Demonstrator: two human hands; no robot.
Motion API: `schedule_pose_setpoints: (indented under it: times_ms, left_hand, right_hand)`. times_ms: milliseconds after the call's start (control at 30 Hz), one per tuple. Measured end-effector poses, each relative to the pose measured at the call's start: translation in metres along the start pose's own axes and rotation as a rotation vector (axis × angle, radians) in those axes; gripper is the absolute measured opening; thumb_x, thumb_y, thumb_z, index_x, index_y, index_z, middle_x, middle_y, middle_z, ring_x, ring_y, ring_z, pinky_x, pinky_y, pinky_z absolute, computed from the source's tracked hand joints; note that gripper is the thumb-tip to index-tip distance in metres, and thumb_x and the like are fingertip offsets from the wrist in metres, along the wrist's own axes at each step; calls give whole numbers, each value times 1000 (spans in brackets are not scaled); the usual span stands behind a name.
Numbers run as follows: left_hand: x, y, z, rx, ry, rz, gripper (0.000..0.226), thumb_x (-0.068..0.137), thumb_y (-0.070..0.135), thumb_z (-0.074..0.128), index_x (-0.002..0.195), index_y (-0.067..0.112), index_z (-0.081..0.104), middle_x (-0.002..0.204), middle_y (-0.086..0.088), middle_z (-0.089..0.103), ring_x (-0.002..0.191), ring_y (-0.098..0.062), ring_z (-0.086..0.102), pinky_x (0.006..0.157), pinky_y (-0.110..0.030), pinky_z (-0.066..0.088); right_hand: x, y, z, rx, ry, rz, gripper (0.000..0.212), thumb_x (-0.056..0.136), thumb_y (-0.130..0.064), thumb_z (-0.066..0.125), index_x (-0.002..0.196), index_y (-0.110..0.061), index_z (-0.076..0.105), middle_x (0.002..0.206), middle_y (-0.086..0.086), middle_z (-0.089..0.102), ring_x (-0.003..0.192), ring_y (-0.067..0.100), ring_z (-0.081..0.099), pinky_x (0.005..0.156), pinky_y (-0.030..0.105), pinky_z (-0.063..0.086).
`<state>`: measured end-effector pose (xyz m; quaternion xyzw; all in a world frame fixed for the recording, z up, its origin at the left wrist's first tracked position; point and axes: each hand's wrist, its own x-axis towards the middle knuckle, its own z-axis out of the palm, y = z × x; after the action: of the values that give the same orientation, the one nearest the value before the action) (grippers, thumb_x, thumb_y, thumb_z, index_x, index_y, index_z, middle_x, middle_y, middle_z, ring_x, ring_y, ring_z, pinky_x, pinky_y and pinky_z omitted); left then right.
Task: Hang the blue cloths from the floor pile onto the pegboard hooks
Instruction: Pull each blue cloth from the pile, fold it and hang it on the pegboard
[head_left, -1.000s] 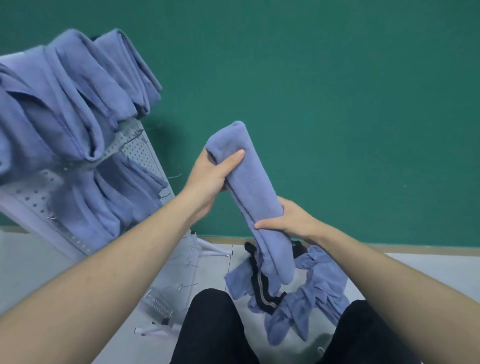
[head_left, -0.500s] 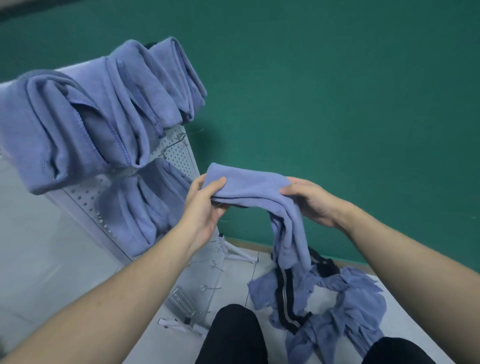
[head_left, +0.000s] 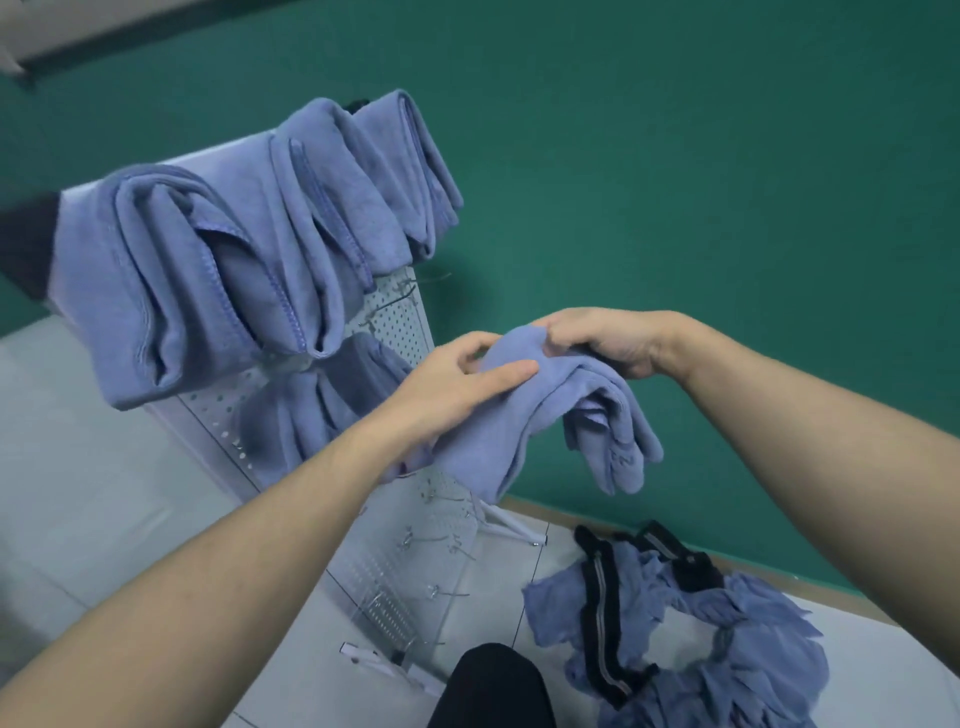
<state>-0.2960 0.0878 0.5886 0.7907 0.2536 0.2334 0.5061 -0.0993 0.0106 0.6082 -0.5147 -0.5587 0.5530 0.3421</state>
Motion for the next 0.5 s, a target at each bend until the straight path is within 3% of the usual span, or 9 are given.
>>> schedule_pose_setpoints:
  times_ms: [100, 200, 333, 400, 500]
  left_hand:
    - [14, 3, -5, -73, -4, -73, 44, 69, 52, 78, 96, 19, 65, 89, 5, 71, 81, -8, 62, 74, -24, 50]
    - [23, 4, -10, -139, -53, -168, 54, 64, 46, 81, 98, 13, 56, 88, -7, 58, 82, -16, 53, 68, -29, 40]
    - [36, 0, -15, -484, -35, -260, 67, 69, 28, 80, 124, -1, 54, 112, -25, 63, 101, -29, 60, 89, -42, 45]
    - [43, -2, -18, -618, -60, -279, 66, 80, 20, 71, 140, 1, 48, 133, -30, 58, 112, -34, 62, 99, -44, 46]
    - [46, -2, -22, -735, -43, -316, 48, 90, 14, 54, 135, -2, 53, 113, -22, 67, 94, -27, 65, 84, -36, 50]
  right_hand:
    - [14, -8, -8, -34, 41, 18, 59, 61, -27, 57, 114, -1, 58, 92, 18, 56, 72, 23, 55, 59, 26, 49]
    - [27, -9, -16, -50, 90, 21, 35, 69, -19, 53, 102, -10, 53, 82, 8, 54, 69, 19, 49, 61, 31, 43]
    - [39, 2, -23, -2, 174, -96, 23, 82, -27, 61, 101, -22, 50, 76, -4, 57, 66, 13, 51, 60, 26, 42]
    - [47, 14, -25, 7, 290, -215, 29, 82, -42, 64, 102, -23, 55, 88, -9, 62, 77, 8, 56, 71, 24, 45]
    - [53, 29, -23, -43, 390, -336, 49, 82, -45, 65, 126, -28, 55, 118, -17, 61, 103, -3, 59, 85, 12, 44]
